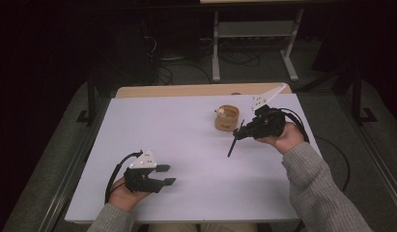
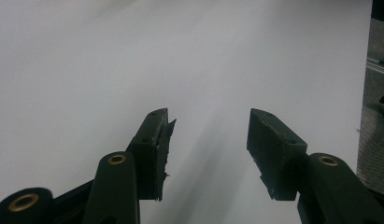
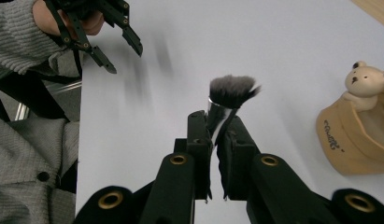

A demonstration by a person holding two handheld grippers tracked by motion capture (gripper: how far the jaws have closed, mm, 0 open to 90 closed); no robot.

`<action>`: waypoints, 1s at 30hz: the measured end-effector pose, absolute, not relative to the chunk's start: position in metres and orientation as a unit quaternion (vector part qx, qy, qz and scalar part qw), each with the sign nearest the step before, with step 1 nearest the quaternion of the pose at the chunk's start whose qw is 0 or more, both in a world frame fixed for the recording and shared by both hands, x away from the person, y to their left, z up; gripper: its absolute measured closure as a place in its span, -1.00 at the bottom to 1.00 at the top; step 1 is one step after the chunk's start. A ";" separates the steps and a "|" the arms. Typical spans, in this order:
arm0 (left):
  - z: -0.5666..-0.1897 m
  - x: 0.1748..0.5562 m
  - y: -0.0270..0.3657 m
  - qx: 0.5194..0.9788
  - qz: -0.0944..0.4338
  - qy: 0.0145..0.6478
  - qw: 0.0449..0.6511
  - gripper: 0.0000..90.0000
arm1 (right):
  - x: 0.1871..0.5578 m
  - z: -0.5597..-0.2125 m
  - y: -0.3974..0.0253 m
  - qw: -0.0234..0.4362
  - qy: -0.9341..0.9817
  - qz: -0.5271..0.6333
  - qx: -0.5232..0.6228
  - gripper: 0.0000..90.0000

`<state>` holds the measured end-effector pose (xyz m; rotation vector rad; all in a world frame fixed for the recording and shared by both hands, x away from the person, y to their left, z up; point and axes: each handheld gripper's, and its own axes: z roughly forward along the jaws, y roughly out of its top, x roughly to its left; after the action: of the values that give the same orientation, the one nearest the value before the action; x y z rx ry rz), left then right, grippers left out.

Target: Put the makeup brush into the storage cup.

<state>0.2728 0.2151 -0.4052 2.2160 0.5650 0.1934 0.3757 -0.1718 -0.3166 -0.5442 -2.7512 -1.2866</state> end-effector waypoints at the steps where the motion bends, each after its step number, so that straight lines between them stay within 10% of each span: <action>1: -0.405 0.273 0.215 0.880 0.077 0.225 0.411 0.07 | 0.377 -0.316 -0.172 0.027 -0.891 -0.418 -0.178 0.83; 30: -0.404 0.274 0.219 0.875 0.083 0.228 0.418 0.04 | 0.404 -0.293 -0.172 0.012 -0.892 -0.412 -0.187 0.83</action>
<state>0.2736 0.2189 -0.4036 2.1959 0.5707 0.2078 0.4035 -0.1719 -0.2928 -0.5827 -2.7800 -1.2857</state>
